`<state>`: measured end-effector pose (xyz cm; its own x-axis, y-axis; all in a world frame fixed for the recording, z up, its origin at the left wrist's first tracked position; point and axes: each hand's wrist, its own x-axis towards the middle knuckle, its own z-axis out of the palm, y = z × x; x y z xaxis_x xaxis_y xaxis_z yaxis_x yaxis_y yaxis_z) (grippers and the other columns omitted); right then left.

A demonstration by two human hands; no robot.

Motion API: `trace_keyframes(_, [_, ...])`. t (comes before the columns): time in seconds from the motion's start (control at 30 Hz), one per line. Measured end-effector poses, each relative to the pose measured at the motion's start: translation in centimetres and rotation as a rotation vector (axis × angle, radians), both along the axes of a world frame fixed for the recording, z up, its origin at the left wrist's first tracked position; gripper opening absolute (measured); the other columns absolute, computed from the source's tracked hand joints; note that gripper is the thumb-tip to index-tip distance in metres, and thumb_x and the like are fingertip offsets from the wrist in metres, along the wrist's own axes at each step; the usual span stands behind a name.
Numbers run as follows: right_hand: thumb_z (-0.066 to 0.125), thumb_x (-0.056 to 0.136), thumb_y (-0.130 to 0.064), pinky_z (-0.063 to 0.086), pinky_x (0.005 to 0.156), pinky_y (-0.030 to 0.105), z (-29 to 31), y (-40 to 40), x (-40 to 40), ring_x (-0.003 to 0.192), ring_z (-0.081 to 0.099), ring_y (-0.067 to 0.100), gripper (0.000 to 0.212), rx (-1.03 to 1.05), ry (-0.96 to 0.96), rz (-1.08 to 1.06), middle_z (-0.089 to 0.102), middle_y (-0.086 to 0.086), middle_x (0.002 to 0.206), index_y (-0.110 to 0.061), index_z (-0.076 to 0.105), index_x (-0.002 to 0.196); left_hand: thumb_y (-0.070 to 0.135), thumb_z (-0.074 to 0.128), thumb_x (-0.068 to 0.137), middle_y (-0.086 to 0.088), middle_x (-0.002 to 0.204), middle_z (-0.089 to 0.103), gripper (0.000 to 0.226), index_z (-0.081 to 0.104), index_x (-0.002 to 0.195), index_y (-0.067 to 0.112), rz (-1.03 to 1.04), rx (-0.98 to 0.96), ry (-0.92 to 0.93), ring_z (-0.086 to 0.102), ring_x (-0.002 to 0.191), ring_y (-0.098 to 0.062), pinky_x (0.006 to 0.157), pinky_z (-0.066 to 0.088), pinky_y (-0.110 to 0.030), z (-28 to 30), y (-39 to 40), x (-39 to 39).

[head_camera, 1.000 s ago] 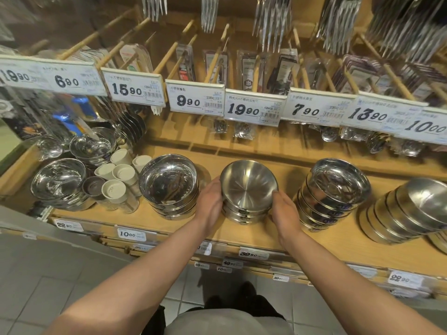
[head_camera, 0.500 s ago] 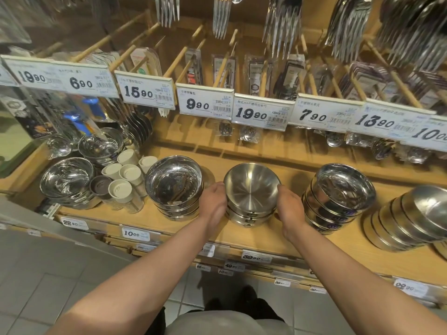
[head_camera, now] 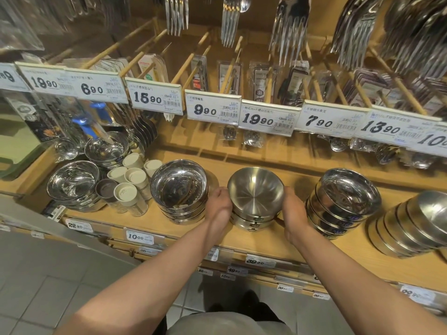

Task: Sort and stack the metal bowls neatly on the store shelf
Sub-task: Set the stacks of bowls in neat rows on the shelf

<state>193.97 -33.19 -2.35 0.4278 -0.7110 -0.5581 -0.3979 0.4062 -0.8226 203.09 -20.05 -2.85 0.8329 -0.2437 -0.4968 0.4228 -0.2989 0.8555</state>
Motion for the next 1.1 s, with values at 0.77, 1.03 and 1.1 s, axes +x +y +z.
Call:
trace_keyframes(0.77, [0.037,0.099,-0.046,0.049,0.075,0.041,-1.2,1.4,-1.4,0.097,0.055,0.014,0.027,0.175,-0.074,-0.044,0.062,-0.006,0.104,-0.035,0.062,0.097,0.027,0.043,0.107,-0.006,0.097,0.063,0.03,0.063,0.119,0.009,-0.042,-0.276,0.286,0.057,0.083,-0.013,0.065,0.046,-0.026,1.0,0.6,-0.3])
trace_keyframes(1.03, [0.036,0.101,-0.044,0.053,0.077,0.042,-0.9,1.7,-2.0,0.089,0.056,0.01,0.027,0.192,-0.074,-0.055,0.06,-0.007,0.101,-0.034,0.06,0.097,0.025,0.038,0.108,-0.003,0.092,0.062,0.025,0.061,0.109,0.015,-0.028,-0.28,0.339,0.056,0.08,-0.013,0.058,0.045,-0.023,1.5,1.0,-0.5])
trace_keyframes(1.1, [0.036,0.101,-0.047,0.055,0.083,0.045,-0.9,2.2,-2.8,0.082,0.056,0.01,0.028,0.226,-0.072,-0.058,0.059,-0.006,0.098,-0.031,0.058,0.095,0.02,0.038,0.108,-0.005,0.089,0.061,0.025,0.061,0.101,0.011,-0.041,-0.313,0.362,0.055,0.078,-0.014,0.055,0.046,-0.023,1.4,1.9,-1.2])
